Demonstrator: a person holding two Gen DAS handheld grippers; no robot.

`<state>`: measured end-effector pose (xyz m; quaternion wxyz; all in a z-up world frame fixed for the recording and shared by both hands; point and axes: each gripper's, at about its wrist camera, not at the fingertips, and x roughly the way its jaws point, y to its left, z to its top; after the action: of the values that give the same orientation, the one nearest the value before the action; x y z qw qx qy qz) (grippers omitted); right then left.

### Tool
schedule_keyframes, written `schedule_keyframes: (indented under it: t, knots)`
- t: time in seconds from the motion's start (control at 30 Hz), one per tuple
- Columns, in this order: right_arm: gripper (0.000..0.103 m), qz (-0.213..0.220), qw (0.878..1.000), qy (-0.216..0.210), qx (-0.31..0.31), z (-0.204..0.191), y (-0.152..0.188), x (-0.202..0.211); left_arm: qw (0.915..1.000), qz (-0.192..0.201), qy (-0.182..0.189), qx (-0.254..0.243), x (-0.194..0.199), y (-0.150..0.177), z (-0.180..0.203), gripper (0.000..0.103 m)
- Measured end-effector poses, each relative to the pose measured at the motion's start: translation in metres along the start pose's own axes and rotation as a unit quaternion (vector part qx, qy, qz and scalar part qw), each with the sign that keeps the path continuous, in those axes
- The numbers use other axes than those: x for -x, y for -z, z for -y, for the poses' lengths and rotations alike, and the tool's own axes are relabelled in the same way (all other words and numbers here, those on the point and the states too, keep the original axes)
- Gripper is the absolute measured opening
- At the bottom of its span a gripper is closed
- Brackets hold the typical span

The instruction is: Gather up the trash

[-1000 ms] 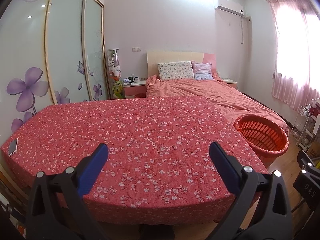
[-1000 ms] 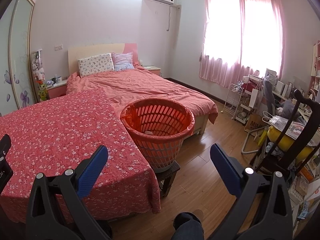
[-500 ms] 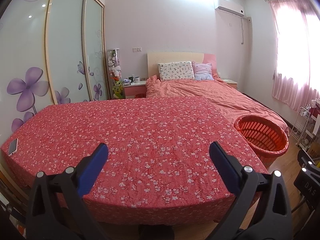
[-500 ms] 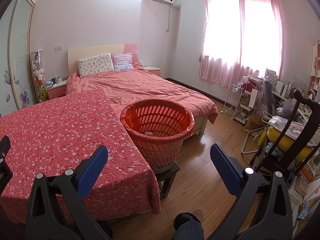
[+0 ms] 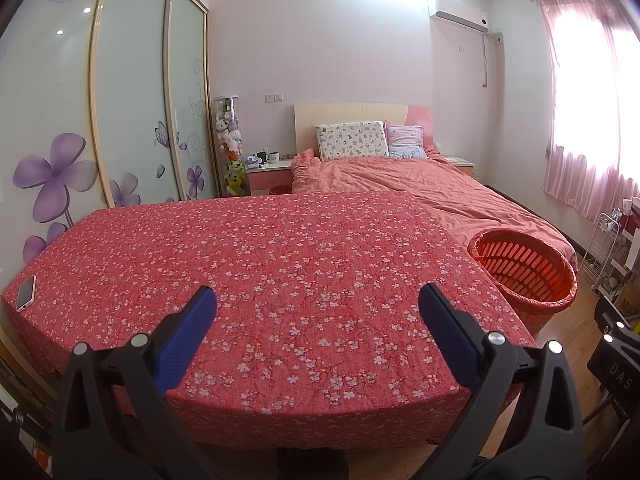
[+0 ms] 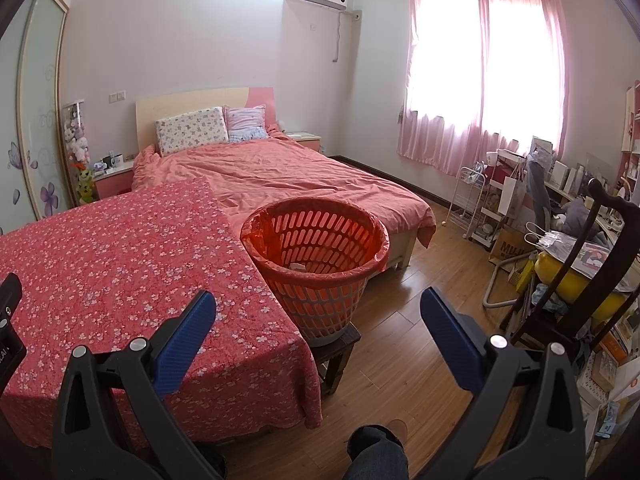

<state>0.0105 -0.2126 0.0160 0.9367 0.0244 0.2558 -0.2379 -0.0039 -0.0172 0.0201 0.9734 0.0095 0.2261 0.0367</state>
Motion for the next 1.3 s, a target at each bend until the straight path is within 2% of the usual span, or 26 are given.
schedule_keyframes:
  t: [1.3]
  knots:
    - [0.101, -0.003, 1.000, 0.000, -0.001, 0.0014, -0.0005, -0.0014, 1.0000, -0.004, 0.001, 0.001, -0.0003, 0.0070, 0.0029, 0.099]
